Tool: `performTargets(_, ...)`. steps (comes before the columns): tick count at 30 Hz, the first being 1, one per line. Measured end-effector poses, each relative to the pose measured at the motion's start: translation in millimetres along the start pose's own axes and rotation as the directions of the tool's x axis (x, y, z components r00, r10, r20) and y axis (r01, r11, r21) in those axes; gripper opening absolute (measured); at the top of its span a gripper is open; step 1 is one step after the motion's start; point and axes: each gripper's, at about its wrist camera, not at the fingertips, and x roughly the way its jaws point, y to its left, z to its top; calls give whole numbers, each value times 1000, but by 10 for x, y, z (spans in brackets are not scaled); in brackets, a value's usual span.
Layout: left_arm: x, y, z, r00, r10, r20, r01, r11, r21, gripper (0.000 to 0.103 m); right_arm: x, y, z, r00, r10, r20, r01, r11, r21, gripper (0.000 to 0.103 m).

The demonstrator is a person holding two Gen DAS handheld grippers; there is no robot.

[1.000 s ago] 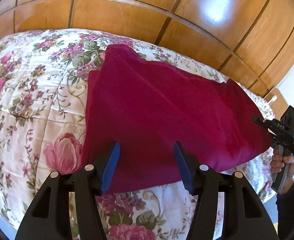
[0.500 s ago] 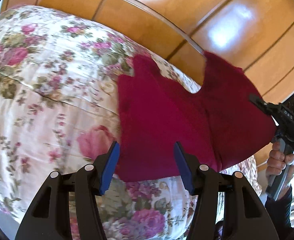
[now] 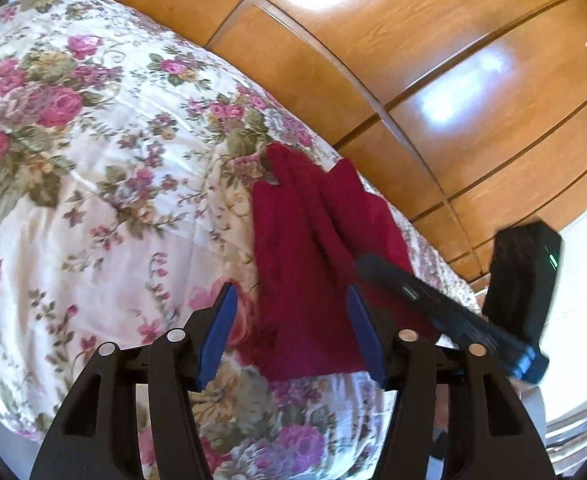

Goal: Fold small clothes

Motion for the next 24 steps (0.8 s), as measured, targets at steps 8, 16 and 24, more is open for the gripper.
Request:
performTargets(8, 389, -231, 237, 990, -104, -93, 102, 994, -26, 75, -801, -215, -379, 994, -20, 109, 17, 1000, 24, 68)
performTargets(16, 1019, -286, 508, 966, -126, -227, 103, 989, -108, 79, -809, -599, -745, 984, -157, 86, 148, 984, 97, 69)
performTargets(24, 925, -656, 583, 983, 93, -161, -61, 979, 196, 21, -557, -188, -838, 978, -188, 91, 194, 978, -70, 75)
